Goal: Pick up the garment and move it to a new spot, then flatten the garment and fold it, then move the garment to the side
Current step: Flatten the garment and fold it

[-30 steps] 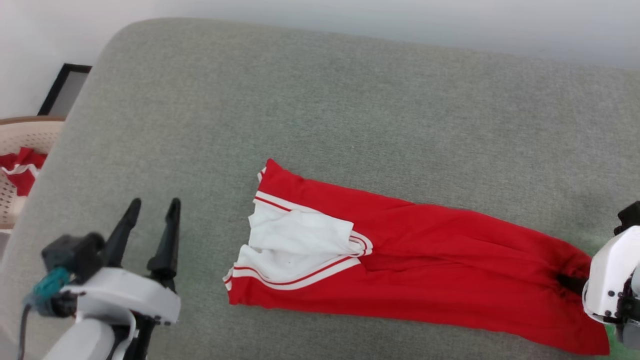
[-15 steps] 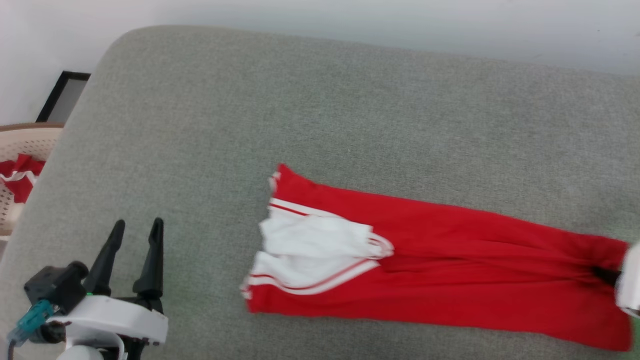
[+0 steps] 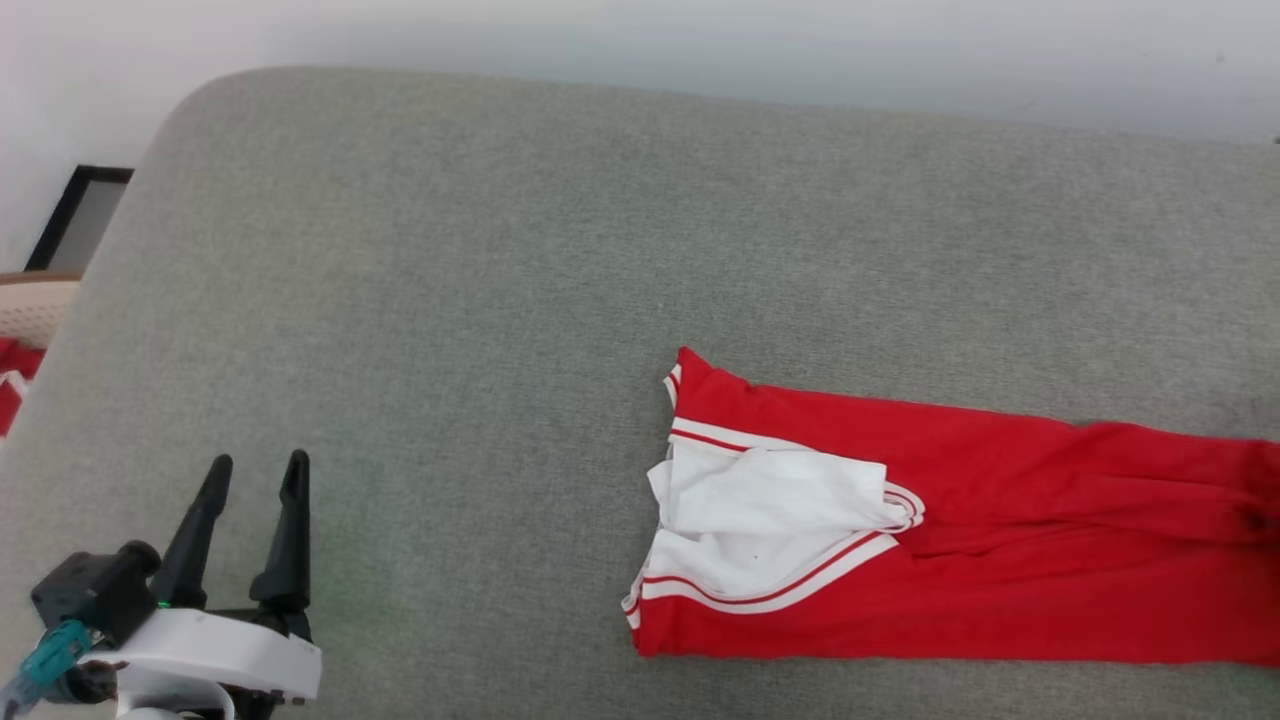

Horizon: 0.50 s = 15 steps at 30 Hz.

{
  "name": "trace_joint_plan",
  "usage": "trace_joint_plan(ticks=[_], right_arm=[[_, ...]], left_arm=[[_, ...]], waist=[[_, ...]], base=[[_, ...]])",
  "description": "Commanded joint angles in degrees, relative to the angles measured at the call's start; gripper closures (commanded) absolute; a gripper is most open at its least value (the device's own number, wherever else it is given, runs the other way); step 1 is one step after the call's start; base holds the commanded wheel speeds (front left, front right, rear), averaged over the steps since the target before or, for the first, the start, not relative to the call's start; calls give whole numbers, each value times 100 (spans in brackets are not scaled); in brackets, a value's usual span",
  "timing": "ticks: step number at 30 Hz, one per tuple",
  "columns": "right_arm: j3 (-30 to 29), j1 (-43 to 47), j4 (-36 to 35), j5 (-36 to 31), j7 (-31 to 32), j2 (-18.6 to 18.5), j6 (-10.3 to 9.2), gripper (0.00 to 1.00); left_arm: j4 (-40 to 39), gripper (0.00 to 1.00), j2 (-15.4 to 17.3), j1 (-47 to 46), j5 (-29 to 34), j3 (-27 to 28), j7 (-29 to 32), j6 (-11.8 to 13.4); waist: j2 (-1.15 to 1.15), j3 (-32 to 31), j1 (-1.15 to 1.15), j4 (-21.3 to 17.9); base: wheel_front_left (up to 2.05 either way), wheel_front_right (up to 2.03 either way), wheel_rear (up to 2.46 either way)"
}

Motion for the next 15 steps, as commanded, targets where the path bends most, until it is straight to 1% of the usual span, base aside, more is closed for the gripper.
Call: trace_joint_plan(ticks=[1,4,7,11,15], right_arm=[[40,-55,-55,100,25,63,-11,100],[201,34,-507,541,262,280,-11,100],[382,161,-1118,911,556,586,-11,100],[713,258,-1861,1169,844,1080,-11,100],[1214,234,-2246,1269,875,1496,-11,100]], left_arm=[[6,0,-14,53,71,25,-4,-27],[25,0,-49,103,96,82,-4,-57],[44,0,-79,128,119,117,-4,-90],[67,0,-127,136,165,105,-4,-128],[97,0,-162,60,175,38,-3,-174]], waist=[[0,-28,0,-37],[0,-77,0,-92],[0,-132,0,-124],[0,-193,0,-114],[0,-234,0,0]], base=[[0,0,0],[0,0,0],[0,0,0],[0,0,0],[0,0,0]])
